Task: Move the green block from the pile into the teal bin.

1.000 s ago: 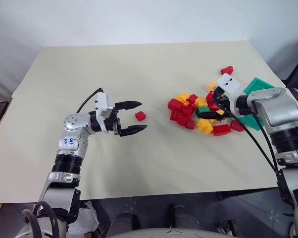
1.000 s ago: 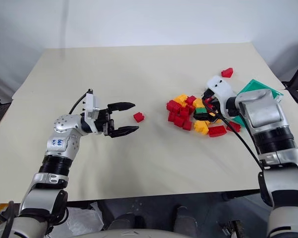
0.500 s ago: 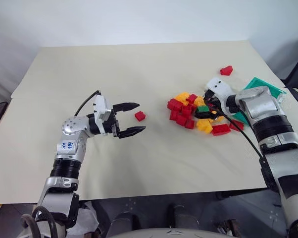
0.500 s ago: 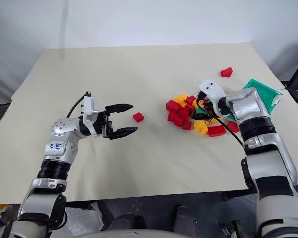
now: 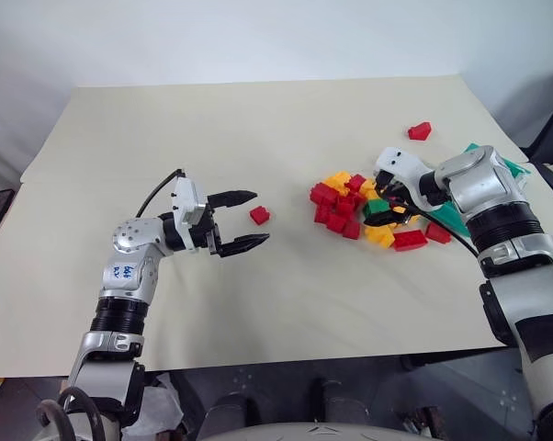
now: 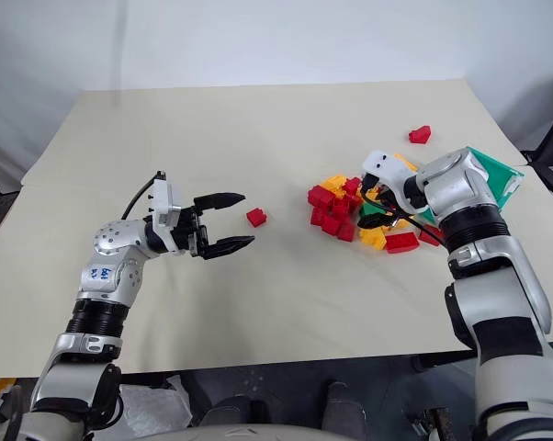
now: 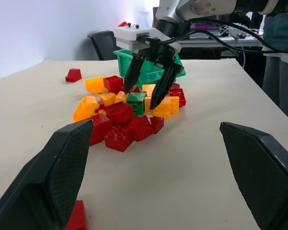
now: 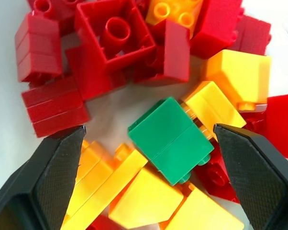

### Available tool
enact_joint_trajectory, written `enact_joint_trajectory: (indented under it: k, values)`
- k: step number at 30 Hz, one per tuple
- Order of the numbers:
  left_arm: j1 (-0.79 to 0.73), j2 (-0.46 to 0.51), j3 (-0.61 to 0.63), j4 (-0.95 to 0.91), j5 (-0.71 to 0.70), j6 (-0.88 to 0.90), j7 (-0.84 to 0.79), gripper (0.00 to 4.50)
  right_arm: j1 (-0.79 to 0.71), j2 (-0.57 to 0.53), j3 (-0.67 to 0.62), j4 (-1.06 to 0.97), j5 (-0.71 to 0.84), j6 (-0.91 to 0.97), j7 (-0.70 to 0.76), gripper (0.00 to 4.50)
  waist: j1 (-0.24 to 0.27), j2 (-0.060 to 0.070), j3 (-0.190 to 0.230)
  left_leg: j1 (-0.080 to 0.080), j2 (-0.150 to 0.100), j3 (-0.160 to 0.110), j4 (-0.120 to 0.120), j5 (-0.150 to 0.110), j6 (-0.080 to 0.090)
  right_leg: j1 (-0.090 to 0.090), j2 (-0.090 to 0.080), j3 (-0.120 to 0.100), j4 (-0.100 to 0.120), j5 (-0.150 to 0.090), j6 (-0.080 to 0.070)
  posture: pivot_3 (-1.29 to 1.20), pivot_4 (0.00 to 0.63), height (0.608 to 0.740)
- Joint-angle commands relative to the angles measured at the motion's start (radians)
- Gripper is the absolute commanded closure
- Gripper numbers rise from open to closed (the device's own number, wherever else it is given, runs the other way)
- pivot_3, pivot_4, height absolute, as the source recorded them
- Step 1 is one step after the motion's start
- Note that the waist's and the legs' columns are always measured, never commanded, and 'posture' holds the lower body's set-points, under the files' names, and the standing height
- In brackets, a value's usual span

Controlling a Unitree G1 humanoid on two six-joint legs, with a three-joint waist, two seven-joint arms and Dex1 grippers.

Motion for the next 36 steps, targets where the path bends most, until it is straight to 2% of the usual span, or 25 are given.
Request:
enact_joint_trajectory:
  k: [1,10,16,19,26,32,36]
  values:
    - [0.001,0.005,0.020,-0.031,-0.018,0.000,0.006,0.00,-0.015,-0.019,0.011,-0.008,-0.034,0.007,0.018,0.04,0.001,0.000,0.000,0.000,0.000,0.000,0.000,0.000,0.000,0.000,0.000,0.000,0.000,0.000,0.000,0.00,0.150,0.740]
    - [-0.002,0.003,0.020,-0.028,-0.020,0.002,0.009,0.00,0.003,-0.035,0.059,-0.050,-0.079,0.041,0.108,0.04,0.001,0.000,0.000,0.000,-0.001,0.000,0.000,0.000,0.000,0.000,0.000,-0.001,0.000,0.000,0.000,0.00,0.150,0.740]
    - [0.001,0.004,0.021,-0.034,-0.022,0.004,0.007,0.00,-0.012,0.015,0.040,0.040,-0.084,-0.010,0.028,0.04,-0.001,0.000,0.000,0.000,-0.001,0.000,0.000,0.000,0.000,0.000,0.000,-0.001,0.000,0.000,0.000,0.00,0.150,0.740]
    - [0.007,0.006,0.020,-0.042,-0.024,0.006,0.004,0.00,-0.013,0.022,0.033,0.048,-0.081,-0.026,0.012,0.61,-0.001,0.000,0.000,0.000,-0.001,0.000,0.000,0.000,0.000,0.000,0.000,0.000,0.000,0.000,0.000,0.00,0.150,0.740]
    - [0.001,0.010,0.019,-0.035,-0.025,0.011,-0.005,0.00,-0.038,0.012,-0.019,0.008,-0.047,-0.012,-0.012,2.95,-0.001,0.000,0.000,0.000,-0.001,0.000,0.000,0.000,0.000,0.000,0.000,-0.001,0.000,0.000,0.000,0.00,0.150,0.740]
    - [-0.018,0.003,0.004,-0.022,-0.021,0.018,-0.025,0.00,-0.014,-0.027,-0.094,-0.143,-0.006,0.077,-0.010,3.00,0.000,0.000,0.000,0.000,0.000,0.000,0.000,0.000,0.000,0.000,0.000,-0.001,0.000,0.000,0.000,0.00,0.150,0.740]
    - [-0.046,-0.010,-0.018,-0.010,-0.012,0.030,-0.041,0.00,0.028,-0.083,-0.194,-0.282,0.032,0.180,-0.073,3.00,0.006,0.000,0.000,-0.001,0.000,0.000,0.000,0.000,0.000,0.000,0.000,-0.001,0.000,0.000,0.000,0.00,0.150,0.740]
